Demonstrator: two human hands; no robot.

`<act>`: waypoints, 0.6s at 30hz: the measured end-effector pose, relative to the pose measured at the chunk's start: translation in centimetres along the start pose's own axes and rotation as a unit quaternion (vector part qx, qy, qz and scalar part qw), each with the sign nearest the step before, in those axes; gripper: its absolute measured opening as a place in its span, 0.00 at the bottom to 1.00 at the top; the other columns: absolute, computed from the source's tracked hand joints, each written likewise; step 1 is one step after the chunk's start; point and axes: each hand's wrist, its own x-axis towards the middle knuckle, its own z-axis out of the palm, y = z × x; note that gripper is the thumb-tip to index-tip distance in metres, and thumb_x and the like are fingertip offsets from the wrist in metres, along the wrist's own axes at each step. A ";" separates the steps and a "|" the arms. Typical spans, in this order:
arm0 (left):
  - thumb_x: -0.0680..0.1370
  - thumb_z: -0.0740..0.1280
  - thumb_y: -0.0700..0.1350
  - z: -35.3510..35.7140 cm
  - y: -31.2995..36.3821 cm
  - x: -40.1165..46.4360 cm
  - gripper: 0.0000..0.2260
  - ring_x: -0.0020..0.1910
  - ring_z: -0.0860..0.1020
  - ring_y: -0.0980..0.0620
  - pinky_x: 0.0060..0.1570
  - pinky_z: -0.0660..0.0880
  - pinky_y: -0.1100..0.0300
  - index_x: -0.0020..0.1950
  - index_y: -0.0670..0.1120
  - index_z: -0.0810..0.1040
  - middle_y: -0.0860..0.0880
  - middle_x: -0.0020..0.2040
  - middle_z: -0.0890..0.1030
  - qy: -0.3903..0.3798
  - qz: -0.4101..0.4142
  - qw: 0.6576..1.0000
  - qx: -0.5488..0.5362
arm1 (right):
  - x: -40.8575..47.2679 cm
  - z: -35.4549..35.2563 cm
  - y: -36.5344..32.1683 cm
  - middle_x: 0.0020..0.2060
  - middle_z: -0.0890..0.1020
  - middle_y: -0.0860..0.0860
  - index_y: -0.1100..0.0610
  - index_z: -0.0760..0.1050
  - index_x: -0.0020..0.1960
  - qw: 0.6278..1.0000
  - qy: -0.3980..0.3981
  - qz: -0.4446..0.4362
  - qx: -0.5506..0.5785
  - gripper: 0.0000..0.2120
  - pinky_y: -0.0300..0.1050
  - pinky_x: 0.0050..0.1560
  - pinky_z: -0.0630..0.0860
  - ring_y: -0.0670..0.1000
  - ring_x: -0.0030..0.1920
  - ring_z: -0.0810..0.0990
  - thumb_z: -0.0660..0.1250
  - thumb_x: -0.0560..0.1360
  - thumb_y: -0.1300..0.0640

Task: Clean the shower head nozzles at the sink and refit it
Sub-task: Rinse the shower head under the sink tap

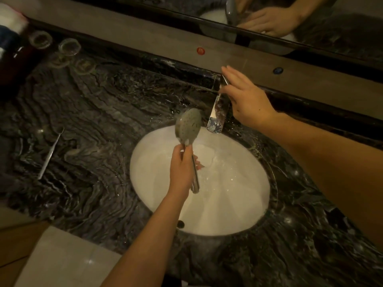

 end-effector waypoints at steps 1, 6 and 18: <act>0.86 0.60 0.51 -0.3 -0.2 -0.4 0.08 0.41 0.81 0.51 0.41 0.82 0.57 0.58 0.50 0.76 0.45 0.44 0.80 -0.005 -0.012 1.000 0.000 | -0.1 0.0 -0.3 0.79 0.59 0.53 0.57 0.76 0.62 1.000 0.003 0.012 -0.003 0.15 0.57 0.67 0.71 0.53 0.80 0.53 0.66 0.76 0.66; 0.87 0.57 0.52 -1.6 -0.9 -2.3 0.13 0.29 0.74 0.53 0.29 0.72 0.58 0.55 0.44 0.74 0.47 0.34 0.77 -0.046 -0.076 0.995 -0.046 | -0.2 0.3 -1.2 0.79 0.59 0.53 0.56 0.76 0.63 0.999 0.020 0.033 -0.033 0.18 0.51 0.74 0.60 0.53 0.80 0.53 0.69 0.74 0.66; 0.84 0.65 0.44 -7.8 0.8 -5.5 0.04 0.27 0.72 0.54 0.25 0.69 0.60 0.51 0.45 0.74 0.50 0.31 0.75 -0.109 -0.085 0.990 0.008 | -12.8 5.2 -15.0 0.75 0.63 0.53 0.55 0.69 0.69 0.957 0.106 0.227 0.144 0.24 0.50 0.75 0.60 0.53 0.76 0.58 0.67 0.75 0.61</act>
